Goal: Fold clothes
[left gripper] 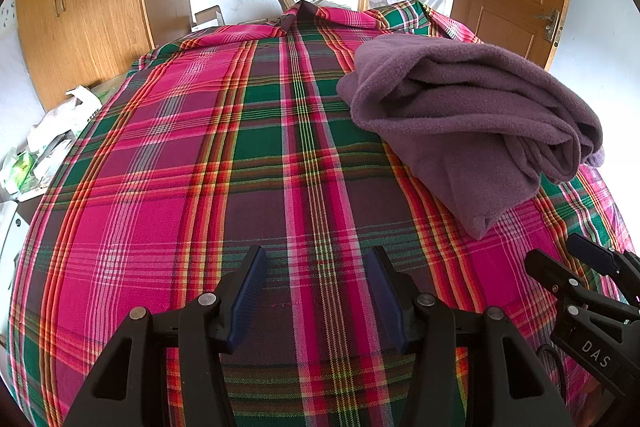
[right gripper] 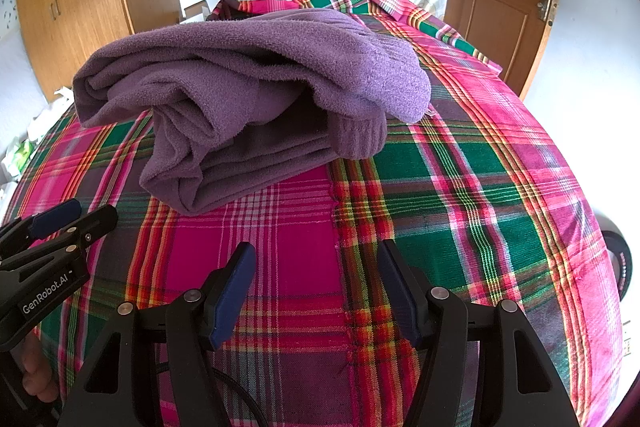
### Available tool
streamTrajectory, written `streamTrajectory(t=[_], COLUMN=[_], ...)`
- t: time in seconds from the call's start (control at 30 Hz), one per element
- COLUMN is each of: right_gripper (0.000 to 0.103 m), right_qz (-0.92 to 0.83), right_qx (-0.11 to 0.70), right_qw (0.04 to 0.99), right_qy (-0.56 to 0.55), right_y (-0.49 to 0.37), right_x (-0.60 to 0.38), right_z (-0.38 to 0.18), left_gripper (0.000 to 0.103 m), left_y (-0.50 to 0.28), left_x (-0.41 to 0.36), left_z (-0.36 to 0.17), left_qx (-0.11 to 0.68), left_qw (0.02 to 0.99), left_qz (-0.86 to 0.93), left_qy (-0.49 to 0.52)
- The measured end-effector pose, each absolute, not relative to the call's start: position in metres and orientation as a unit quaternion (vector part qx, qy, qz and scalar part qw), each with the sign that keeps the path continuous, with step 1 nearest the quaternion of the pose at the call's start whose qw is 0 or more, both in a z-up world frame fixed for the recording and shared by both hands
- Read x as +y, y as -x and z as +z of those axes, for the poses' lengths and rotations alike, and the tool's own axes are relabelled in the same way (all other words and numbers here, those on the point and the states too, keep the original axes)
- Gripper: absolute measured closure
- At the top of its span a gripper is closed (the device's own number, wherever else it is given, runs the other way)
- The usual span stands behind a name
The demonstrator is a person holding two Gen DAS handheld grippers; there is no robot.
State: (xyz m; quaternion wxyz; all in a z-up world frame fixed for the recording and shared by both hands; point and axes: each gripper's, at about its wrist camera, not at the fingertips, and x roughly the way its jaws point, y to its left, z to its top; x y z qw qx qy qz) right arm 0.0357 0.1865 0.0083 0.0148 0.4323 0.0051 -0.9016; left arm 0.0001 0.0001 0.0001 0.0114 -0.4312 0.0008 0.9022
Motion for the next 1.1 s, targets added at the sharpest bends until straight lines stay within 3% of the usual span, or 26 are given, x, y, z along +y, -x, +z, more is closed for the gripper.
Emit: streamTrajectory(t=[0.87, 1.1], right_gripper=[0.038, 0.038], right_qz=[-0.902, -0.902], right_qx=[0.005, 0.005], right_qw=[0.014, 0.014], right_qy=[-0.432, -0.433], right_y=[-0.0355, -0.0354], right_x=[0.1868, 0.1872], right_z=[0.0078, 0.0080], left_gripper=[0.049, 0.043], left_y=[-0.0034, -0.0026], left_x=[0.0033, -0.0014], left_z=[0.0007, 0.0001], left_qx=[0.005, 0.002], left_qw=[0.009, 0.003], left_qz=[0.902, 0.901], left_qy=[0.432, 0.433])
